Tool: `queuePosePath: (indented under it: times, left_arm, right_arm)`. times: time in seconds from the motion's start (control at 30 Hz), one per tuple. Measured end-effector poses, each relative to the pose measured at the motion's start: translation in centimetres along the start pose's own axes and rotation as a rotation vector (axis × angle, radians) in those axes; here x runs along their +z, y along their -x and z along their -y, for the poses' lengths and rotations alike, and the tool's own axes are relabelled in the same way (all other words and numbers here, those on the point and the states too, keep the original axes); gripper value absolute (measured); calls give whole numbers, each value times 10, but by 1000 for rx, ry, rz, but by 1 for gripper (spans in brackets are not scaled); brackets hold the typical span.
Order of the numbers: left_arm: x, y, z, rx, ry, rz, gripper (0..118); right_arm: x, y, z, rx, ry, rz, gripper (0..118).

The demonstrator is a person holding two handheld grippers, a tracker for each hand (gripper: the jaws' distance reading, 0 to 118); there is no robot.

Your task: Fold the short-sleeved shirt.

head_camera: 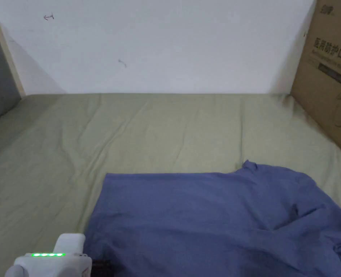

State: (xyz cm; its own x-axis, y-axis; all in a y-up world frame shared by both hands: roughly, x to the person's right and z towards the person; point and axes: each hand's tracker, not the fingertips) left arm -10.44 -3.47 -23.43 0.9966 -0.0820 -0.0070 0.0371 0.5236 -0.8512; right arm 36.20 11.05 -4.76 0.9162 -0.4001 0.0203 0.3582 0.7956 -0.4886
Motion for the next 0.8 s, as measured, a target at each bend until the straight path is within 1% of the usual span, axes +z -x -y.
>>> queuePosePath:
  times: [0.03, 0.07, 0.1, 0.13, 0.17, 0.2, 0.23, 0.27, 0.3, 0.33, 0.37, 0.4, 0.43, 0.47, 0.5, 0.53, 0.57, 0.6, 0.63, 0.67, 0.7, 0.73, 0.77, 0.8]
  left_arm:
    - [5, -3, 1, -39, -17, 46, 105]
    - [17, -8, 1, -73, -38, 85, 92]
    - [27, -11, 2, -100, -55, 78, 68]
    - [33, -11, 4, -125, -75, 125, 52]
    - [37, -11, 6, -137, -86, 161, 35]
    - [41, -12, 7, -142, -91, 151, 20]
    - [48, -9, 5, -142, -93, 167, 11]
    - [52, -4, 4, -132, -101, 211, 11]
    - [59, -1, 4, -87, -123, 284, 5]
    - [67, 3, 3, -58, -153, 305, 5]
    - [75, 6, 1, -55, -182, 299, 5]
    - [80, 7, -1, -72, -205, 273, 5]
    - [84, 7, -4, -91, -212, 248, 5]
    - [87, 8, -7, -102, -217, 226, 5]
    - [91, 9, -10, -99, -215, 228, 5]
    - [91, 9, -12, -98, -210, 231, 5]
    - [90, 8, -14, -95, -193, 224, 5]
    - [88, 6, -15, -93, -182, 217, 5]
    - [86, 7, -15, -90, -175, 208, 5]
    - [84, 5, -15, -89, -168, 203, 5]
    - [82, 3, -15, -89, -156, 202, 5]
    - [79, 2, -14, -86, -149, 198, 5]
    - [73, 4, -12, -81, -139, 196, 5]
    - [70, 3, -10, -73, -123, 193, 5]
  right_arm:
    - [-1, -5, 1, 8, -3, 11, 1]
    - [-3, -11, 3, 26, -4, 28, 1]
    - [-5, -18, 4, 44, -13, 43, 1]
    - [-8, -30, 5, 69, -30, 76, 1]
    - [-14, -42, 5, 71, -31, 90, 1]
    - [-22, -58, 5, 66, -22, 89, 1]
    - [-31, -75, 3, 52, 12, 137, 1]
    - [-37, -84, 0, 26, 43, 205, 1]
    - [-45, -99, -3, -5, 70, 250, 1]
    - [-52, -115, -6, -38, 72, 278, 1]
    - [-58, -128, -11, -49, 96, 298, 1]
    - [-65, -140, -15, -60, 130, 288, 11]
    - [-74, -152, -20, -76, 197, 251, 35]
    - [-85, -163, -24, -97, 273, 250, 76]
    - [-96, -169, -24, -101, 354, 275, 117]
    - [-98, -176, -19, -147, 341, 333, 116]
    - [-106, -180, -15, -78, 385, 364, 116]
    - [-115, -181, -11, -57, 418, 344, 116]
    - [-125, -182, -7, -20, 477, 374, 116]
    - [-140, -176, -16, 11, 524, 393, 116]
    - [-150, -174, -13, 50, 563, 418, 111]
    - [-155, -172, -9, 86, 601, 431, 104]
    - [-157, -167, -7, 118, 610, 443, 103]
    - [-154, -162, -9, 145, 581, 448, 94]
